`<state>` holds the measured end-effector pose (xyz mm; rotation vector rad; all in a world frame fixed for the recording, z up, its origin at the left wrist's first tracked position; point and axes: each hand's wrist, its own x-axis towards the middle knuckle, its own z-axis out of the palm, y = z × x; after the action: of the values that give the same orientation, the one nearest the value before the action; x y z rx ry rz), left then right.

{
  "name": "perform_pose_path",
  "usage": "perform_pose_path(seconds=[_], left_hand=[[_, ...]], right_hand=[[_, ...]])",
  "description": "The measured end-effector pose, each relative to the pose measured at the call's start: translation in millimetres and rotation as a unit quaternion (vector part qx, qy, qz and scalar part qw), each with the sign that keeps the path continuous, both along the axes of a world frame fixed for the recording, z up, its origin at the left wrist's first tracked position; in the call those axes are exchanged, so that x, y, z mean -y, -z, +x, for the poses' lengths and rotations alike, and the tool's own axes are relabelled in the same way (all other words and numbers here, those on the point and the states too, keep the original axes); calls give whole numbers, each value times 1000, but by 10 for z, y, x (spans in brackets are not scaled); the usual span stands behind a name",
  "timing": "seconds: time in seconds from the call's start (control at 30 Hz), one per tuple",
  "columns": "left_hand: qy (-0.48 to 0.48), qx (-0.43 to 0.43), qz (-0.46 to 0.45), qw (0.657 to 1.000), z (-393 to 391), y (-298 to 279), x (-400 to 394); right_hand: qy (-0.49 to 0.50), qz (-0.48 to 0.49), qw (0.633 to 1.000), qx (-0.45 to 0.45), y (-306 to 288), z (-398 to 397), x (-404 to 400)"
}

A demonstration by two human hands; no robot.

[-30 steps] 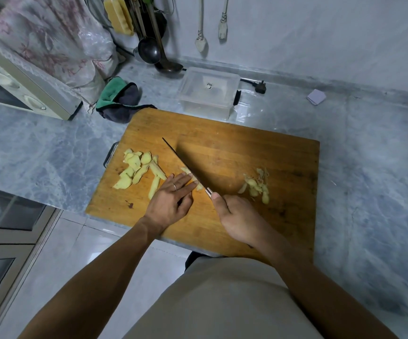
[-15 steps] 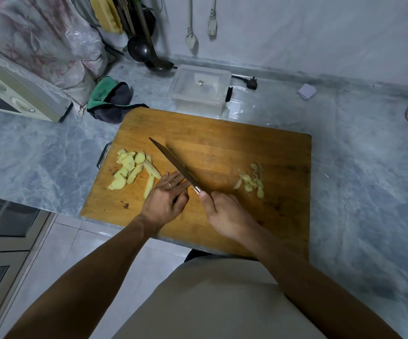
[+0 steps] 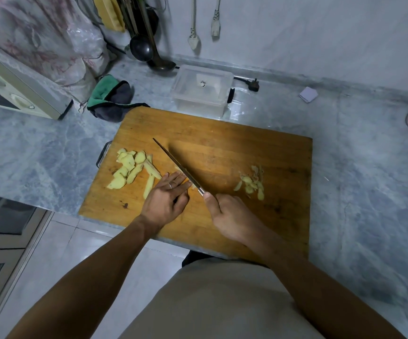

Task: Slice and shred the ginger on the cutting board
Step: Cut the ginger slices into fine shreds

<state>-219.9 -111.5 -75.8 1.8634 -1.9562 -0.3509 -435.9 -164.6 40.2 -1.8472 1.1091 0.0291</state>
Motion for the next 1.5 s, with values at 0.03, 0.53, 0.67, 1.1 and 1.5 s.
perform_pose_path(seconds=[0.03,0.53,0.67,1.1,1.5], left_hand=[[-1,2,1,1000,1,4,3],[3,1,-51,999,-86,-91,54],[7,-5,-76,997,-106,-100,61],[-18,10,-24,999,-78,-79,13],[-28,-4,-35,999,-87,-49,35]], right_hand=[[-2,0,1000,-4,15,6,-2],[5,15,1000,-8,72,98,2],[14,11,1000,-16,125,118,-56],[23,25,999,-2,-72,-42,26],[27,72,997,-6,-59,27,76]])
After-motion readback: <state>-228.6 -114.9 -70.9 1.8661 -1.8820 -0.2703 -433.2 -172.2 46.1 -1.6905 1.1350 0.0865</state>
